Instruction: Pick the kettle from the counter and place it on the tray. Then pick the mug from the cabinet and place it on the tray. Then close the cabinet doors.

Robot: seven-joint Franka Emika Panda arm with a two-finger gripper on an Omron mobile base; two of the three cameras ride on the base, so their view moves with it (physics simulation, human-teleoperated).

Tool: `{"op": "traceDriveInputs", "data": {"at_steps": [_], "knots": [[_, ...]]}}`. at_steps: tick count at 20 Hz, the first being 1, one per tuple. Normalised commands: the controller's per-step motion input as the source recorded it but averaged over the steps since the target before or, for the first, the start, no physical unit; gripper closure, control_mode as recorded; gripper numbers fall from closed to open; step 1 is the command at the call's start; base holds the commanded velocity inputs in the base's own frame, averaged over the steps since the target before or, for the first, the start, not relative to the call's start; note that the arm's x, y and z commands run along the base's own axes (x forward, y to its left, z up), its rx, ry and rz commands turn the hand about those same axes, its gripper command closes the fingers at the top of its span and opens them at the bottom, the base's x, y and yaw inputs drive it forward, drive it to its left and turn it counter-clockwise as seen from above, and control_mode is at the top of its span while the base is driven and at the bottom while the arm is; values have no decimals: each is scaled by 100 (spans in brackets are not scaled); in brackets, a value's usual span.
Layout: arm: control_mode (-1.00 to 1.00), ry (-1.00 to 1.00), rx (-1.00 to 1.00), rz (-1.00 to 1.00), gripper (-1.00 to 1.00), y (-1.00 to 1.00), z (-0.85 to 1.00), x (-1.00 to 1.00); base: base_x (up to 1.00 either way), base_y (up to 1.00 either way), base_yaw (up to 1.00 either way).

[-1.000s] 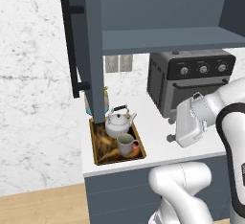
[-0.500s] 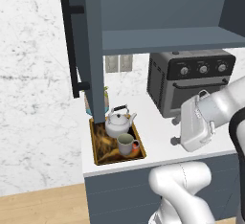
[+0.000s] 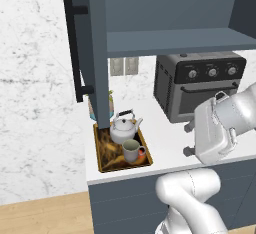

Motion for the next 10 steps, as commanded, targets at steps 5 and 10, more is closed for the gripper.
{"op": "traceDriveInputs", "data": {"at_steps": [5,10], "knots": [[-100,-2,-1,0,-100,14,20,-30,0,0,0],[-100,-18,0,3,-100,26,10,-15,0,0,0]]}}
